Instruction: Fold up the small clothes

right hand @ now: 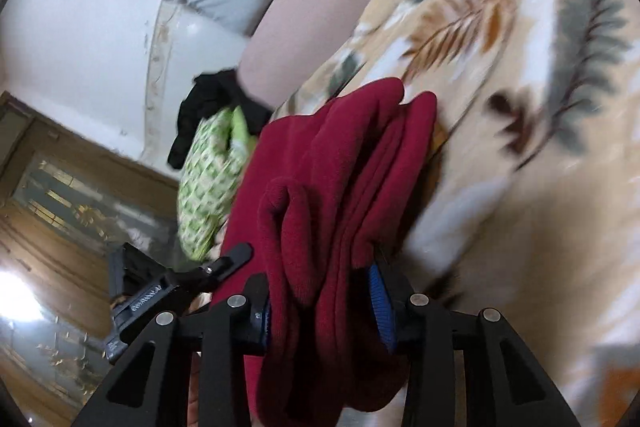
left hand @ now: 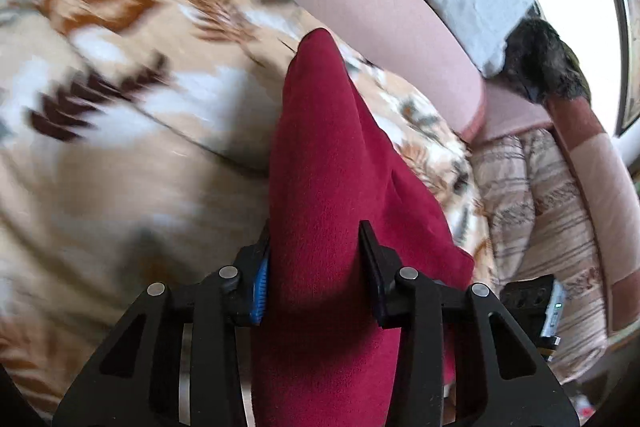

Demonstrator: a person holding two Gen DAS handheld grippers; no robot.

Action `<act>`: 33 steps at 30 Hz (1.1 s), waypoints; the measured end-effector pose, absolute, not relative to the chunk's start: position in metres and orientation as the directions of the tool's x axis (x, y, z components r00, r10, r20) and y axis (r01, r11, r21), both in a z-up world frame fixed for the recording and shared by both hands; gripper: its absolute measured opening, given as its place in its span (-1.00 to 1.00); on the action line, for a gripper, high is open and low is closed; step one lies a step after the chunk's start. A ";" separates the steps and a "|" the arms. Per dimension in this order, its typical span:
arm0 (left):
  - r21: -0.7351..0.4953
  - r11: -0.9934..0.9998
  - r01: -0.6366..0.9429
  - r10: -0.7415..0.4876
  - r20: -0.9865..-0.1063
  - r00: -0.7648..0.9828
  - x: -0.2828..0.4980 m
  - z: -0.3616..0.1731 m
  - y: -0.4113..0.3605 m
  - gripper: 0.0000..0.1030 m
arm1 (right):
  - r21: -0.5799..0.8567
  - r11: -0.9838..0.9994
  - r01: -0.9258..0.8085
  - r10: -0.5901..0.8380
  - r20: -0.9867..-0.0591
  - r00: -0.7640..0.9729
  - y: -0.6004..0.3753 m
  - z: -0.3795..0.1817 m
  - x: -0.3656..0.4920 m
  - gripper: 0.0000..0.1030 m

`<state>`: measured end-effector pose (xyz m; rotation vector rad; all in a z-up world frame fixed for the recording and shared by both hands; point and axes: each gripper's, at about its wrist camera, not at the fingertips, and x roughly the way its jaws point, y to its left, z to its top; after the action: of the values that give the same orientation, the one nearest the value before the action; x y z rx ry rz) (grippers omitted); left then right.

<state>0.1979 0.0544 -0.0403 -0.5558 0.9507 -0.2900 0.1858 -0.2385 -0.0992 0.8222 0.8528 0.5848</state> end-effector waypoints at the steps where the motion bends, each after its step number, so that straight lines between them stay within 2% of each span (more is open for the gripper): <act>1: -0.553 0.833 -0.015 -0.449 -0.692 0.566 0.196 -0.043 0.066 -0.27 | 0.805 0.577 -0.142 0.732 -0.432 0.528 -0.228 -0.096 0.186 -0.26; 4: -0.542 0.840 -0.021 -0.440 -0.704 0.558 0.204 -0.063 0.086 -0.26 | 0.727 0.653 -0.212 0.708 -0.487 0.511 -0.191 -0.090 0.188 -0.26; 7: -0.539 0.842 -0.030 -0.444 -0.723 0.529 0.209 -0.083 0.089 -0.11 | 0.641 0.737 -0.213 0.637 -0.555 0.535 -0.177 -0.092 0.191 -0.24; 9: -0.533 0.845 -0.047 -0.430 -0.728 0.534 0.207 -0.084 0.086 0.00 | 0.576 0.797 -0.179 0.572 -0.628 0.528 -0.176 -0.100 0.192 -0.05; 11: -0.520 0.852 -0.056 -0.420 -0.744 0.520 0.208 -0.082 0.081 0.16 | 0.575 0.805 -0.145 0.555 -0.646 0.524 -0.181 -0.102 0.193 0.12; 13: -0.499 0.865 -0.052 -0.412 -0.766 0.494 0.208 -0.082 0.071 0.26 | 0.578 0.810 -0.099 0.540 -0.671 0.508 -0.185 -0.099 0.193 0.14; 15: -0.471 0.881 -0.047 -0.388 -0.776 0.497 0.207 -0.079 0.067 0.26 | 0.553 0.831 -0.053 0.499 -0.701 0.508 -0.191 -0.092 0.188 0.15; 16: -0.465 0.884 -0.047 -0.384 -0.779 0.495 0.206 -0.078 0.066 0.28 | 0.515 0.856 -0.043 0.458 -0.716 0.527 -0.190 -0.084 0.185 0.15; 17: -0.464 0.884 -0.055 -0.382 -0.784 0.489 0.207 -0.079 0.066 0.30 | 0.403 0.912 -0.075 0.365 -0.718 0.592 -0.181 -0.062 0.177 0.15; 20: -0.490 0.867 -0.088 -0.397 -0.787 0.473 0.209 -0.084 0.071 0.32 | 0.112 0.977 -0.181 0.211 -0.617 0.758 -0.149 -0.018 0.162 0.14; 21: -0.496 0.863 -0.092 -0.402 -0.785 0.471 0.210 -0.085 0.073 0.32 | 0.030 0.973 -0.230 0.204 -0.584 0.786 -0.134 -0.010 0.161 0.04; 22: -0.495 0.864 -0.094 -0.400 -0.788 0.468 0.210 -0.084 0.072 0.32 | -0.030 0.962 -0.272 0.203 -0.591 0.781 -0.120 -0.011 0.165 -0.06; 24: -0.483 0.871 -0.094 -0.390 -0.794 0.466 0.210 -0.083 0.068 0.33 | -0.096 0.944 -0.316 0.185 -0.639 0.746 -0.102 -0.024 0.179 -0.55; 25: -0.478 0.873 -0.095 -0.385 -0.797 0.465 0.210 -0.082 0.067 0.34 | -0.133 0.934 -0.331 0.164 -0.664 0.730 -0.095 -0.034 0.183 -0.62; 26: -0.473 0.876 -0.092 -0.384 -0.801 0.459 0.209 -0.083 0.066 0.34 | -0.203 0.923 -0.328 0.087 -0.720 0.689 -0.088 -0.055 0.192 -0.68; 27: -0.469 0.879 -0.088 -0.385 -0.805 0.451 0.209 -0.084 0.064 0.34 | -0.212 0.921 -0.328 0.060 -0.754 0.654 -0.090 -0.071 0.197 -0.68; 33: -0.447 0.890 -0.094 -0.360 -0.812 0.459 0.208 -0.082 0.060 0.38 | -0.102 0.946 -0.308 0.126 -0.758 0.640 -0.117 -0.075 0.198 -0.68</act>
<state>0.2083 0.0601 -0.0823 -0.4691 1.0920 -0.1712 0.1978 -0.1174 -0.0750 -0.2312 0.8426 0.2499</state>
